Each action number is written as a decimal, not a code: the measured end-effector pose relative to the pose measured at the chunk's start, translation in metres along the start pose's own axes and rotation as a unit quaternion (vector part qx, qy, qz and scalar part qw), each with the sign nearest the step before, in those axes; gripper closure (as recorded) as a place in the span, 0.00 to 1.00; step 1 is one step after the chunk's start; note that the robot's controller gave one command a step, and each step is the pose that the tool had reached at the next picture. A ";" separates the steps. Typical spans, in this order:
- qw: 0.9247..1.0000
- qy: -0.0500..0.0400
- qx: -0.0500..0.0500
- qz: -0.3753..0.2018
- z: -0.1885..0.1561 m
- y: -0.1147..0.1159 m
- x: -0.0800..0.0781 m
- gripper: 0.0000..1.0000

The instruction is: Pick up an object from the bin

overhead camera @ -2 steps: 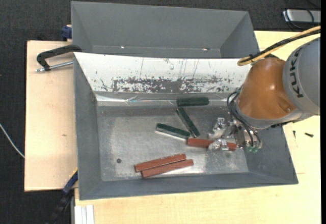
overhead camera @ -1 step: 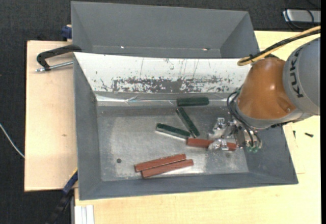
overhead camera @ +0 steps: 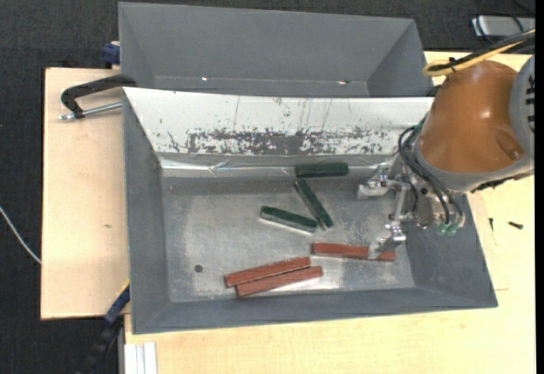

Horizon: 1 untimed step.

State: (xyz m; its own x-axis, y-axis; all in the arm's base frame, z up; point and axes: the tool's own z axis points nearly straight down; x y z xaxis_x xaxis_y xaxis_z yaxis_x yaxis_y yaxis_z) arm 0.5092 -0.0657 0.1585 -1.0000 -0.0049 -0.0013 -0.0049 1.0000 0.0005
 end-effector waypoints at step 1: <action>1.000 0.000 0.000 -0.013 -0.060 0.004 0.001 0.00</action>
Offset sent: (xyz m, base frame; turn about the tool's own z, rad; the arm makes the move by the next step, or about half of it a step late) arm -0.0091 0.0005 -0.0885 -0.0530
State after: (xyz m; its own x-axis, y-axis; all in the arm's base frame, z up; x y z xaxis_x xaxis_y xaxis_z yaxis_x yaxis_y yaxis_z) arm 0.5080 -0.0620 0.2186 -0.9995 -0.0308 -0.0022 -0.0308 0.9995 0.0004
